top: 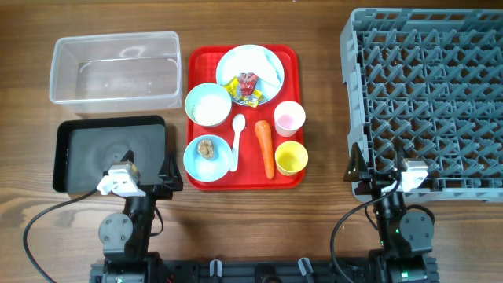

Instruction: Sort waste into correct bins and load items into the dishwasher rack

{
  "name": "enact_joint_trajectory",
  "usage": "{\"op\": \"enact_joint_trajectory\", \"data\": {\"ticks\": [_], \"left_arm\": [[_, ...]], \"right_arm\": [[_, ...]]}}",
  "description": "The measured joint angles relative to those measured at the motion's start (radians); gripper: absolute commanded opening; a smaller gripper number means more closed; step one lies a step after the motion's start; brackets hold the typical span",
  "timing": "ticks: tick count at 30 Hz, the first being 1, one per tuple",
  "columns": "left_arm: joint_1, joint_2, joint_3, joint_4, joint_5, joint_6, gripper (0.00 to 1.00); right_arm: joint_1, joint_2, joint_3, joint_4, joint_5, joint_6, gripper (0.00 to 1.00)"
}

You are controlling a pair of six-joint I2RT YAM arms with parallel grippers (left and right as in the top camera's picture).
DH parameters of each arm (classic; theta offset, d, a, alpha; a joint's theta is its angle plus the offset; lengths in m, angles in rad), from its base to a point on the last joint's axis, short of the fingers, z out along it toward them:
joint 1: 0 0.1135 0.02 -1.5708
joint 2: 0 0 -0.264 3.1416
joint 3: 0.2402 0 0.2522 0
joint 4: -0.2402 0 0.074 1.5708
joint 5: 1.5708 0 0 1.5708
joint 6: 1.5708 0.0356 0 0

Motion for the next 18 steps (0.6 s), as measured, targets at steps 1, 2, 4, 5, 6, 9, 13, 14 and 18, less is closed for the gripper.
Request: {"op": "enact_joint_trajectory", "data": {"ticks": [1,2,4,5,6,9,13,14,18], "left_arm": [[0.0,0.0,0.0,0.0,0.0,0.0,1.0],[0.0,0.0,0.0,0.0,0.0,0.0,1.0],[0.0,0.0,0.0,0.0,0.0,0.0,1.0],[0.0,0.0,0.0,0.0,0.0,0.0,1.0],[0.0,0.0,0.0,0.0,0.0,0.0,1.0],[0.0,0.0,0.0,0.0,0.0,0.0,1.0],[0.0,0.0,0.0,0.0,0.0,0.0,1.0],[0.0,0.0,0.0,0.0,0.0,0.0,1.0],[0.0,0.0,0.0,0.0,0.0,0.0,1.0]], "right_arm": [[0.0,0.0,0.0,0.0,-0.002,0.0,1.0],[0.0,0.0,0.0,0.0,-0.003,0.0,1.0],[0.0,0.0,0.0,0.001,-0.003,0.0,1.0],[0.0,0.0,0.0,0.001,-0.003,0.0,1.0],[0.0,0.0,0.0,0.002,-0.003,0.0,1.0],[0.0,0.0,0.0,0.01,-0.003,0.0,1.0],[0.0,0.0,0.0,0.025,-0.004,0.0,1.0],[0.0,0.0,0.0,0.027,-0.003,0.0,1.0],[0.0,0.0,0.0,0.047,-0.004,0.0,1.0]]}}
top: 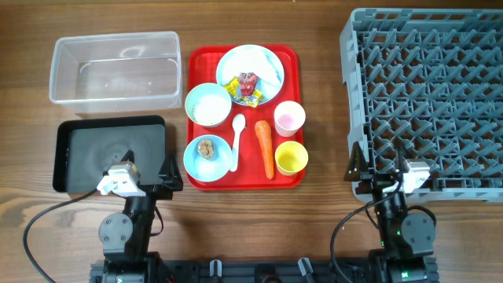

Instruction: Sort waste into correct bins and load items into the dishwasher rack

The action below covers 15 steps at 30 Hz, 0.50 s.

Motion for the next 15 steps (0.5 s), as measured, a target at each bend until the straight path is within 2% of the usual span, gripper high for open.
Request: {"op": "enact_joint_trajectory", "data": {"ticks": [8,15], "left_arm": [[0.0,0.0,0.0,0.013,0.011,0.0,1.0],[0.0,0.0,0.0,0.005,0.027,0.0,1.0]], "right_arm": [[0.0,0.0,0.0,0.099,-0.054,-0.123,1.0],[0.0,0.0,0.0,0.099,-0.095,-0.142,1.0]]}}
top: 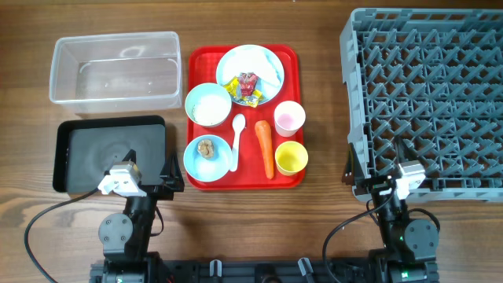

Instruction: Sort waste into correct bins and load items into the dishwasher rack

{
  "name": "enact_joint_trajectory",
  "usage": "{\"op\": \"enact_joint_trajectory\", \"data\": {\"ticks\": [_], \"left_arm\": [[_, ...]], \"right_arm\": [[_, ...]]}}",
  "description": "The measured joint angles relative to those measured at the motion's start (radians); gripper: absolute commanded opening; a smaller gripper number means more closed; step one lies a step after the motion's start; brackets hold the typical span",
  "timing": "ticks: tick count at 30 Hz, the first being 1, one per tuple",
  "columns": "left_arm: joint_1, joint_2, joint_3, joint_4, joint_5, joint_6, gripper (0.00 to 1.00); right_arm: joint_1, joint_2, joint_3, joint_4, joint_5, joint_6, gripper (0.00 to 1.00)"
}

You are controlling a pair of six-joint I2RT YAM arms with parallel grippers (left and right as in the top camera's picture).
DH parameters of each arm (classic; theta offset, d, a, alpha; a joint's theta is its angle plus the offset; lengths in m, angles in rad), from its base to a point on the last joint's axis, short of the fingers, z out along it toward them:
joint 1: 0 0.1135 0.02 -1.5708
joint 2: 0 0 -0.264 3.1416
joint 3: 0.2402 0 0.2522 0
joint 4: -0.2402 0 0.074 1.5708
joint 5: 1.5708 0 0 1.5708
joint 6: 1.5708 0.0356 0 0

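Note:
A red tray [292, 179] in the middle of the table holds the items. On it are a white plate [267, 59] with crumpled wrappers [247, 87], a white bowl [207, 104], and a blue bowl [196, 161] with a food scrap [207, 148]. It also holds a white spoon [236, 138], a carrot [266, 147], a pink cup [288, 118] and a yellow cup [291, 157]. My left gripper [151, 167] is open at the black bin's near right corner. At the rack's near left corner, my right gripper [372, 163] is also open. Neither holds anything.
A clear plastic bin [115, 69] stands at the far left, with a black bin [71, 157] in front of it. The grey dishwasher rack [428, 94] fills the right side. Cables trail from both arm bases along the near edge.
My right arm has shifted slightly, its wrist now a little lower and turned. The left arm and all items on the tray are unchanged.
At both earlier moments the two arms stood at the near edge with open grippers, and the tray was full. Only the right arm has moved slightly between the moments. Nothing has been picked up.

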Motion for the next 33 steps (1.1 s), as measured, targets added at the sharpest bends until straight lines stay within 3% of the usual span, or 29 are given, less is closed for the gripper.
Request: {"op": "enact_joint_trajectory", "data": {"ticks": [9,24,33], "left_arm": [[0.0,0.0,0.0,0.0,0.006,0.0,1.0],[0.0,0.03,0.048,-0.035,0.006,0.0,1.0],[0.0,0.369,0.284,-0.101,0.006,0.001,1.0]], "right_arm": [[0.0,0.029,0.031,-0.003,-0.006,-0.052,1.0],[0.0,0.275,0.16,0.009,-0.017,-0.079,1.0],[0.0,0.377,0.27,0.0,-0.067,-0.08,1.0]]}}
